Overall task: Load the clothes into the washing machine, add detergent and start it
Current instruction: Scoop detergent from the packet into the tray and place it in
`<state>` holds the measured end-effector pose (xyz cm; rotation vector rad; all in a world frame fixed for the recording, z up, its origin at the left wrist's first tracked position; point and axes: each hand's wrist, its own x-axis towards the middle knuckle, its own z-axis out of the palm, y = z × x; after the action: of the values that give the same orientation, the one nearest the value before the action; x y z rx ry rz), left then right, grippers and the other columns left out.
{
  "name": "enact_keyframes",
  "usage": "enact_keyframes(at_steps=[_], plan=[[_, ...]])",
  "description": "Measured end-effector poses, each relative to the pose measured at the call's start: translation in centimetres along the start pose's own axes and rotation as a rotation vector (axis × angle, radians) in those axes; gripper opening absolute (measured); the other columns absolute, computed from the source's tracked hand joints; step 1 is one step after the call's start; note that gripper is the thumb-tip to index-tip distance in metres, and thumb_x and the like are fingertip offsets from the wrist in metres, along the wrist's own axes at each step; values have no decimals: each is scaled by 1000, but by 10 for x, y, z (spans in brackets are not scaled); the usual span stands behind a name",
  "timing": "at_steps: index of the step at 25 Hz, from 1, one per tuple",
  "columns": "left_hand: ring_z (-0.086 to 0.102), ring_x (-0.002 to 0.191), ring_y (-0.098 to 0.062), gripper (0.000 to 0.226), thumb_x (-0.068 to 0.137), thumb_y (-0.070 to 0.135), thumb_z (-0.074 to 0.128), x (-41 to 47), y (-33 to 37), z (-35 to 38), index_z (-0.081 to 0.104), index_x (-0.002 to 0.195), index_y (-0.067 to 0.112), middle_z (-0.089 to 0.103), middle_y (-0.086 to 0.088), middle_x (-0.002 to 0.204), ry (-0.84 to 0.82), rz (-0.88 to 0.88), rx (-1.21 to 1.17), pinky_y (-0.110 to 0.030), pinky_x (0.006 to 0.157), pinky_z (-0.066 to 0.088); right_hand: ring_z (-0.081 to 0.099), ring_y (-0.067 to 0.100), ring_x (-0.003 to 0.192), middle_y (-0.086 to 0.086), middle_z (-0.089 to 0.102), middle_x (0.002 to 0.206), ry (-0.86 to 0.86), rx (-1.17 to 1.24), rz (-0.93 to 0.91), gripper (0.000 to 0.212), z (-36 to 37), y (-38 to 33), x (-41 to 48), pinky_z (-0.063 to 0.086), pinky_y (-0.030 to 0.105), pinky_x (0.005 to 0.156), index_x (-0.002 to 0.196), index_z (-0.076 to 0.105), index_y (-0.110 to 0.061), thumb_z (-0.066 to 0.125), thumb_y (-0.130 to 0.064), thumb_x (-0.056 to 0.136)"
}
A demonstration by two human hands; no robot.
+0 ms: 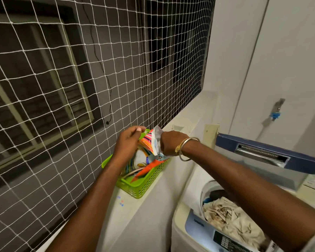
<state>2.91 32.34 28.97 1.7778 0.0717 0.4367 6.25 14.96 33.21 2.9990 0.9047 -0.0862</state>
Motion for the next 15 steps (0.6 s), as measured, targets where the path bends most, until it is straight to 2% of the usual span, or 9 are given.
enact_keyframes(at_steps=[4,7,9,12,15], plan=[[72,93,-16,23,102,27,50,-1,-3,-2,73,104,25,75,4,100,0,-16,-25,-44,90,57,67,28,88,9,70,99,219,-10,35,30,7,1,-1,45,31,67,110,67,-12,61,-32,89],[71,95,-18,23,102,25,50,-3,-4,-3,73,104,23,75,3,101,4,-16,-37,-45,91,56,67,30,84,6,72,90,424,100,73,22,14,7,1,47,30,63,102,73,-21,58,-34,90],[71,95,-17,23,102,24,50,-5,-3,-3,73,104,23,75,3,101,12,-12,-29,-42,91,56,67,28,84,6,74,90,459,277,98,22,16,15,4,54,33,68,102,74,-25,59,-34,89],[71,93,-13,23,102,25,50,-8,0,-2,73,102,25,75,6,100,17,-14,-11,-35,87,56,68,22,81,3,76,90,487,550,97,19,15,26,6,53,29,71,101,78,-25,65,-31,88],[70,91,-8,24,102,23,49,-10,2,2,73,105,22,74,7,100,25,-14,5,-27,81,52,69,19,84,0,77,97,539,547,41,21,20,28,3,53,29,74,106,78,-28,67,-34,90]])
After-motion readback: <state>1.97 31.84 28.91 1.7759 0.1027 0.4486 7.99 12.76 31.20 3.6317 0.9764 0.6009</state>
